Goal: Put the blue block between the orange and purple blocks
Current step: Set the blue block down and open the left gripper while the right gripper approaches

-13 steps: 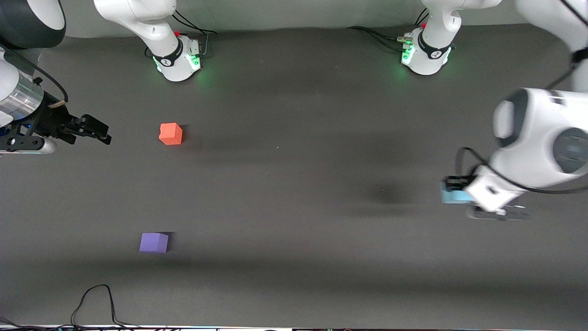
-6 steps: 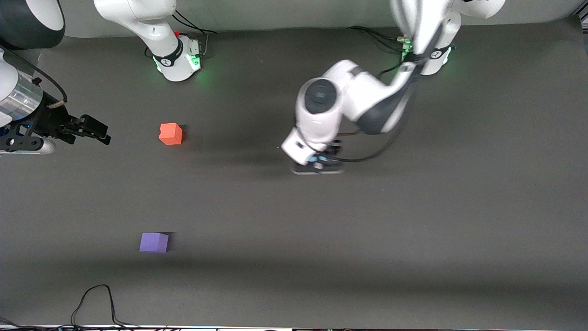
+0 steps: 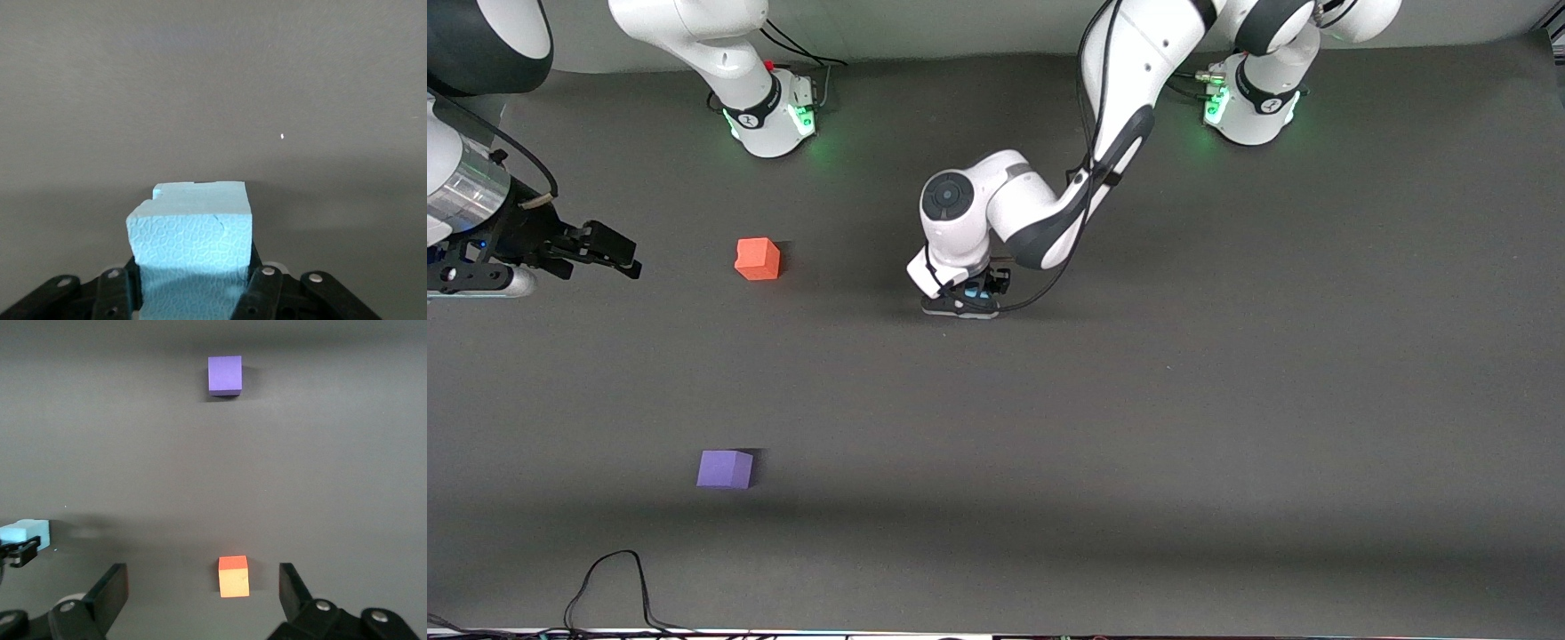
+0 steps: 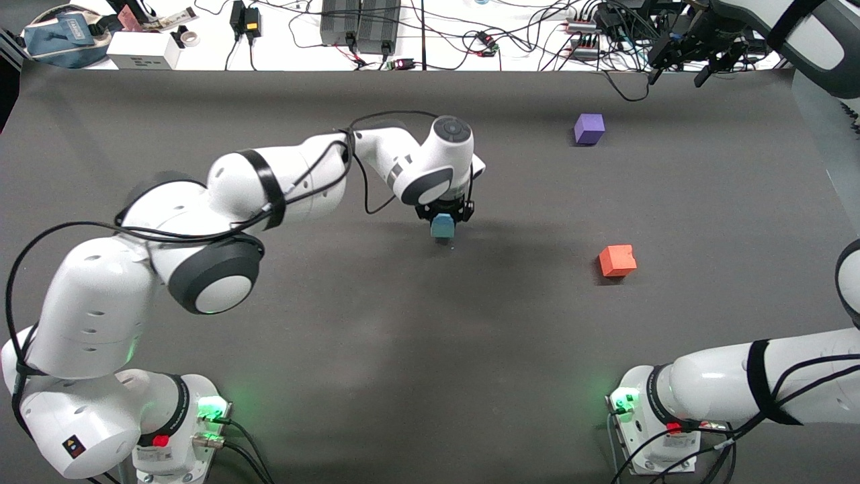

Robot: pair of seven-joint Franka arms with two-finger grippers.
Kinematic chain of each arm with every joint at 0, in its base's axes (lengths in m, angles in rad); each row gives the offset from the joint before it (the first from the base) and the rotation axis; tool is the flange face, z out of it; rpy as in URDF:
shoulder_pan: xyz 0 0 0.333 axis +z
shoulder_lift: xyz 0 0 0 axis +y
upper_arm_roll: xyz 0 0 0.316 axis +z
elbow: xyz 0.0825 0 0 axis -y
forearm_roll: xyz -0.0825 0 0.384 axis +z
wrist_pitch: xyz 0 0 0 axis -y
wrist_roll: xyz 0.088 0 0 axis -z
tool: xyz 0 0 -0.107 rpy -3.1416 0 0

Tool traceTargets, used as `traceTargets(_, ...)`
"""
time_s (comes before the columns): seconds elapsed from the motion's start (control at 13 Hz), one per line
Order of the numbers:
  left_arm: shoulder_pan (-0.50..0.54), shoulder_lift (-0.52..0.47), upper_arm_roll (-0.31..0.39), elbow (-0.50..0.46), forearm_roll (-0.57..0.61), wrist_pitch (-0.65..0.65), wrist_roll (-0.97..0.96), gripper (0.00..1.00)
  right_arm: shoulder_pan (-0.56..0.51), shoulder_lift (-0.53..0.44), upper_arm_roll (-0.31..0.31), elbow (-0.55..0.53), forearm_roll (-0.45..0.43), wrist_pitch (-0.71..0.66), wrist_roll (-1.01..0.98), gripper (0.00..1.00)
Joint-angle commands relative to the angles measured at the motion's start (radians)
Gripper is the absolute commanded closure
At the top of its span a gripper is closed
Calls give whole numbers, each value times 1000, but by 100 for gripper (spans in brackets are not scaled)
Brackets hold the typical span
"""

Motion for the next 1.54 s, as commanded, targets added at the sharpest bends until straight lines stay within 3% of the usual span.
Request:
traceTargets(0.0, -12, 34, 16, 44, 15, 19, -7, 45, 6, -10, -4, -9, 8, 12, -19, 0)
traceTargets(0.08, -12, 35, 16, 44, 15, 19, -6, 30, 6, -4, 1, -7, 10, 24, -16, 0)
traceTargets(0.15, -9, 31, 17, 44, 15, 18, -3, 0, 12, -1, 4, -9, 25, 41, -8, 0)
traceTargets(0.46, 68, -41, 14, 52, 5, -69, 14, 0, 71, 39, 2, -6, 47, 79, -3, 0)
traceTargets(0.69, 280, -214, -21, 37, -134, -241, 204, 0, 171, 74, 2, -1, 53, 113, 113, 0)
traceTargets(0.85, 436, -276, -21, 31, -200, -395, 394, 0, 251, 106, 2, -3, 53, 157, 119, 0)
traceTargets(1.15, 757, -366, -17, 14, -196, -575, 769, 0, 464, 284, 1, -1, 30, 342, 336, 0)
traceTargets(1.46, 935, -501, -9, -14, -79, -623, 936, 0, 575, 491, 22, 2, -74, 567, 555, 0)
